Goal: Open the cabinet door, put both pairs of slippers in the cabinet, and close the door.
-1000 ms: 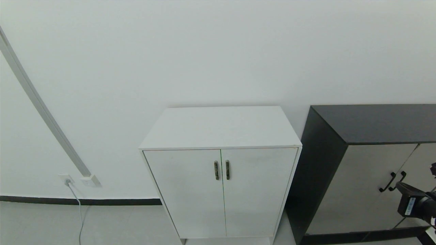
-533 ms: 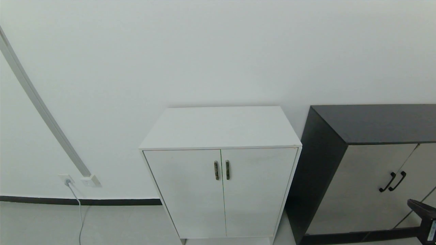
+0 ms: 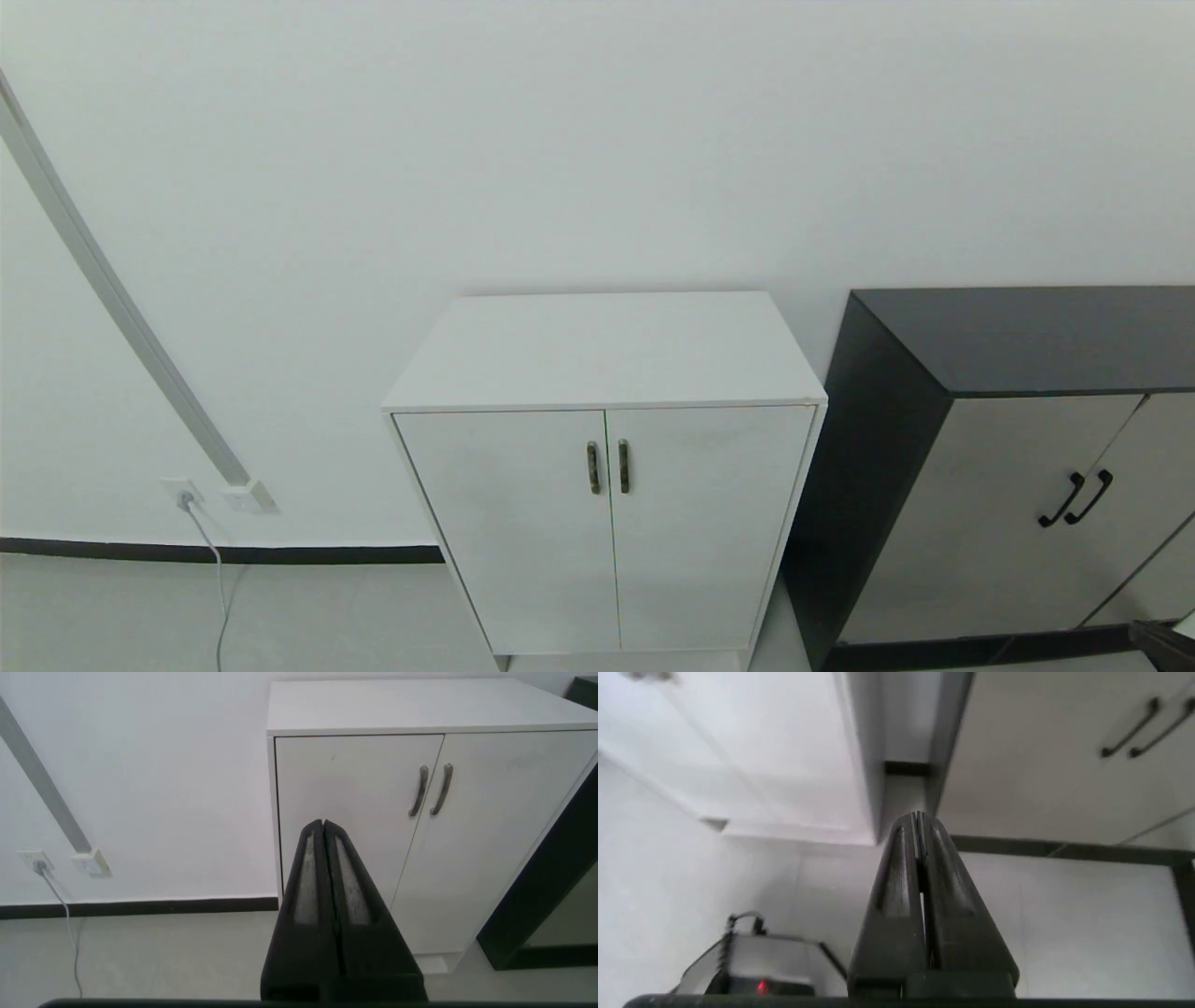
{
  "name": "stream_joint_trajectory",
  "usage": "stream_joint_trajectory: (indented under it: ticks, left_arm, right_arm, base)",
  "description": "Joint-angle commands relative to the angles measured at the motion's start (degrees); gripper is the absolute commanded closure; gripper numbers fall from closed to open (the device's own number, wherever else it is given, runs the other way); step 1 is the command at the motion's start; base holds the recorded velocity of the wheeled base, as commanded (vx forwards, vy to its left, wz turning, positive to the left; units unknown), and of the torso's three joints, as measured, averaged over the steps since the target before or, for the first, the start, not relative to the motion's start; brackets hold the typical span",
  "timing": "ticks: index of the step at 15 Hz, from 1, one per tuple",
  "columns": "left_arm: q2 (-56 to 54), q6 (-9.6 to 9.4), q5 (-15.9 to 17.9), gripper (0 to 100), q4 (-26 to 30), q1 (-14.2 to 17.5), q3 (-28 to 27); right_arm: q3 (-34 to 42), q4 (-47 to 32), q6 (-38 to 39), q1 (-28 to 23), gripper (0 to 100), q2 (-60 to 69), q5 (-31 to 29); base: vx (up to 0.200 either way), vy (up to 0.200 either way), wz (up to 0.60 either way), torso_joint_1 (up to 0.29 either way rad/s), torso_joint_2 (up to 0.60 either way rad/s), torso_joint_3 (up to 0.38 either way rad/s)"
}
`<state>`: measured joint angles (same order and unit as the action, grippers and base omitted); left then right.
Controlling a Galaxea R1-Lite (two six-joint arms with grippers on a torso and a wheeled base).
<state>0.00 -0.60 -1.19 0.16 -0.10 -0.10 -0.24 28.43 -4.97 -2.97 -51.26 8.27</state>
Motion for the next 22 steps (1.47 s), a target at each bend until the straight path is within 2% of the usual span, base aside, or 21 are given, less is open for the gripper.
stream_joint_trajectory:
  ticks: [1,4,8,17,22]
  left_arm:
    - [0.0,-0.02,-0.04,100,0.02,0.01,0.01]
    - [0.0,-0.02,-0.04,100,0.02,0.01,0.01]
    - [0.0,-0.02,-0.04,100,0.02,0.01,0.01]
    - [0.0,-0.02,-0.04,100,0.02,0.01,0.1]
    - [0.0,-0.02,-0.04,100,-0.07,0.01,0.01]
  right_arm:
    - [0.07,-3.2,-0.12,0.34,100,4.15,0.79]
    - [0.07,-11.64,-1.62,1.66,100,9.16,1.23]
    - [0.16,-18.15,-1.44,2.97,100,12.68,1.4]
    - [0.16,-25.7,2.86,2.89,100,19.8,1.4]
    - [0.16,-25.7,3.22,1.22,100,20.59,0.96]
  base:
    - [0.0,0.0,0.0,0.0,0.0,0.0]
    - [0.0,0.0,0.0,0.0,0.0,0.0]
    - [0.0,0.0,0.0,0.0,0.0,0.0]
    - [0.0,0.0,0.0,0.0,0.0,0.0]
    - [0.0,0.0,0.0,0.0,0.0,0.0]
